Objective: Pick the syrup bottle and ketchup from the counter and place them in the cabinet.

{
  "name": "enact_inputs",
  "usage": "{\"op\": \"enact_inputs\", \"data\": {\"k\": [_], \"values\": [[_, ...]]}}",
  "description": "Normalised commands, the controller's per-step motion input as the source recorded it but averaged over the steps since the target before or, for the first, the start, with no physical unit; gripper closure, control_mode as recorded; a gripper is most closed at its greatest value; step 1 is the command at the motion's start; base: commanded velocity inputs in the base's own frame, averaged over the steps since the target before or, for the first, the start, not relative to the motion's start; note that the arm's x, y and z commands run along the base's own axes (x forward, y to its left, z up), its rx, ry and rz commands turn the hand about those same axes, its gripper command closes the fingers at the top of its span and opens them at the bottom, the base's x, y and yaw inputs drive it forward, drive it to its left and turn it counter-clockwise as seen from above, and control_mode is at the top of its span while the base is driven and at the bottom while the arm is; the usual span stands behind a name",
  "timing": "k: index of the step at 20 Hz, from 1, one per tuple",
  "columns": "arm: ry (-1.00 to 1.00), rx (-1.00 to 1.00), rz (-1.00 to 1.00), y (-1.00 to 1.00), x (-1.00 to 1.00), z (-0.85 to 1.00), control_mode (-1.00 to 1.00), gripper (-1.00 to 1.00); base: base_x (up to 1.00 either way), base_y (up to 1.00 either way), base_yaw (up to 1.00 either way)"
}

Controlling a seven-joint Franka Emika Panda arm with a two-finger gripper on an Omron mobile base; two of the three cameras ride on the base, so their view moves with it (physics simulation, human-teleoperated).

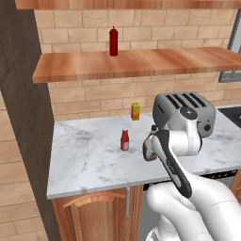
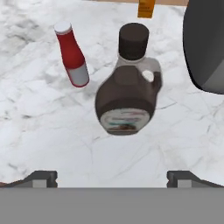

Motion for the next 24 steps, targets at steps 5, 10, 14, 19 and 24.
{"op": "enact_inputs", "data": {"k": [5, 10, 14, 19, 24], "values": [[-0.03, 0.03, -0.07, 0.00, 0.23, 0.00, -1.00, -1.00, 0.00, 0.00, 0.00], [-0.04, 0.06, -0.10, 0.00, 0.18, 0.00, -1.00, -1.00, 0.00, 0.00, 0.00], [-0.05, 0.02, -0.10, 0.00, 0.14, 0.00, -1.00, -1.00, 0.00, 0.00, 0.00], [-0.05, 0.01, -0.09, 0.00, 0.13, 0.00, -1.00, -1.00, 0.00, 0.00, 0.00], [-0.05, 0.00, -0.09, 0.00, 0.13, 0.00, -1.00, -1.00, 0.00, 0.00, 0.00]]}}
